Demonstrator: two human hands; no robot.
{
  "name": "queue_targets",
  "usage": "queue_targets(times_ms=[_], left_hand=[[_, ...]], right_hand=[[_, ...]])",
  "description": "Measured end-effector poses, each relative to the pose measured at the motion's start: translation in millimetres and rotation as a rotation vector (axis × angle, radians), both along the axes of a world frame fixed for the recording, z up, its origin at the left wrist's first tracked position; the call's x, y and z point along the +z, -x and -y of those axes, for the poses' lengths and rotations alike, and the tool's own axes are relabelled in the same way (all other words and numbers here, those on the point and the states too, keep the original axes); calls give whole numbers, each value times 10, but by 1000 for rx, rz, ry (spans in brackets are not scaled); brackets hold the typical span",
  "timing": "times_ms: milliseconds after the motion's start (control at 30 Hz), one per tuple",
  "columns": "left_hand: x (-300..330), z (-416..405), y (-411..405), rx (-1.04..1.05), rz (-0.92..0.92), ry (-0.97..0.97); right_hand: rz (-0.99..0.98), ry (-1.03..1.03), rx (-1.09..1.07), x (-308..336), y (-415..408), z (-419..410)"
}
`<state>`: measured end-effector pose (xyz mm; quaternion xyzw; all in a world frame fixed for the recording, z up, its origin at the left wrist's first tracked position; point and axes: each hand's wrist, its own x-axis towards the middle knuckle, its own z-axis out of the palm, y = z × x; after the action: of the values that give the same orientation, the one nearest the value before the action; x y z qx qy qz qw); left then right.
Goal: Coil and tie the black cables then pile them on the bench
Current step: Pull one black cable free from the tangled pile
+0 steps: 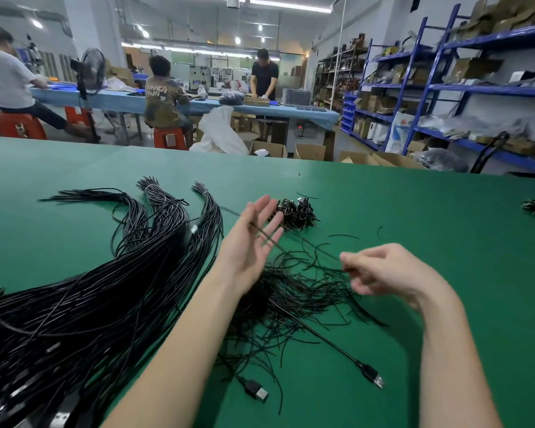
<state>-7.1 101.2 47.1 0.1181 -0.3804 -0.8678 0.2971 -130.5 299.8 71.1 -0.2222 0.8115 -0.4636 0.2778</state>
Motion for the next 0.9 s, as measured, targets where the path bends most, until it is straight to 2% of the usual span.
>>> queue_targets(times_ms=[133, 200, 267, 333, 467, 567, 700, 800, 900], left_hand=[[-16, 129, -53, 25, -50, -72], [-26, 132, -56, -15, -48, -41], [-31, 88, -37, -91, -40, 3], [-24, 45, -9, -170, -20, 68], [-20, 49, -20, -225, 48, 241], [3, 106, -51, -219, -7, 159], [50, 152, -65, -239, -162, -13], [84, 103, -87, -280, -242, -52], [114, 95, -182, -435, -276, -13]], right_hand=[[-256, -502, 192, -7, -47, -23], [-452, -491, 204, 20, -114, 79], [-519, -261, 244, 30, -229, 243], [-444, -63, 373, -6, -368, 420], [-241, 48, 593, -144, -524, 635], [-96, 92, 679, -235, -523, 636], [141, 227, 675, -285, -466, 607], [163, 117, 729, -345, -406, 605], [50, -91, 668, -389, -352, 618]])
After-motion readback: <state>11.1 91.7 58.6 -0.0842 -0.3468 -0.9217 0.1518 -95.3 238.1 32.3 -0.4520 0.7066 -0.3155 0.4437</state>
